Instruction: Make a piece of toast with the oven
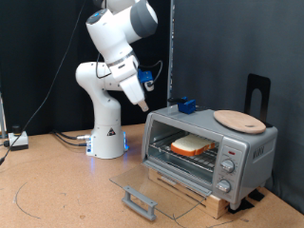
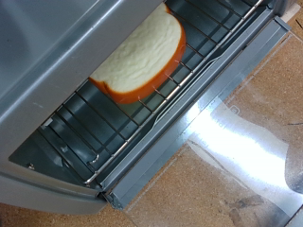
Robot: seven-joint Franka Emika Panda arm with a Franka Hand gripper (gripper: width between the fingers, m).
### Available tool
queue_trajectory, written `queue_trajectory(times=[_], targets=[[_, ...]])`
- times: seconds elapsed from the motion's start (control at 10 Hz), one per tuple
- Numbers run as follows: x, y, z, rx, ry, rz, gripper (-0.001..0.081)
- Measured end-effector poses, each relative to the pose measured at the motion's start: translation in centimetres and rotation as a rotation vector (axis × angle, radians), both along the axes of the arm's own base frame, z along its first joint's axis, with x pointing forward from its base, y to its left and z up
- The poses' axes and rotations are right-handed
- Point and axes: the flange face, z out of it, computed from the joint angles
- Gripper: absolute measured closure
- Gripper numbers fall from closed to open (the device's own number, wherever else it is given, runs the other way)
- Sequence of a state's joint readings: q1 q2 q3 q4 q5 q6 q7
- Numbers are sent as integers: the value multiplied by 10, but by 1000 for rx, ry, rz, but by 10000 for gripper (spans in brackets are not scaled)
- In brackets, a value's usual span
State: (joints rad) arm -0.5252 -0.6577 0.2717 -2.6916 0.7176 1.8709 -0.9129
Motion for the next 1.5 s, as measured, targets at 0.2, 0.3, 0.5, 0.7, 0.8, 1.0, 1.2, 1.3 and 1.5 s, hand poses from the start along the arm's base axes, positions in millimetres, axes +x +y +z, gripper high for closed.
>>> queue_trajectory(times=[0.2, 0.3, 0.5, 0.7, 0.8, 1.0, 1.2, 1.3, 1.5], targets=[[-5, 4, -2, 47, 69, -21, -1], [-9, 4, -1, 115, 151, -99, -1], [-13, -11, 1, 236, 276, -273, -1], [-3, -34, -6, 335, 449, -400, -1], [-2, -34, -7, 325, 410, -373, -1], [4, -43, -16, 324, 312, -360, -1], [14, -60, -37, 321, 330, -442, -1], [17, -68, -46, 330, 371, -486, -1], [25, -85, -65, 328, 439, -507, -1]])
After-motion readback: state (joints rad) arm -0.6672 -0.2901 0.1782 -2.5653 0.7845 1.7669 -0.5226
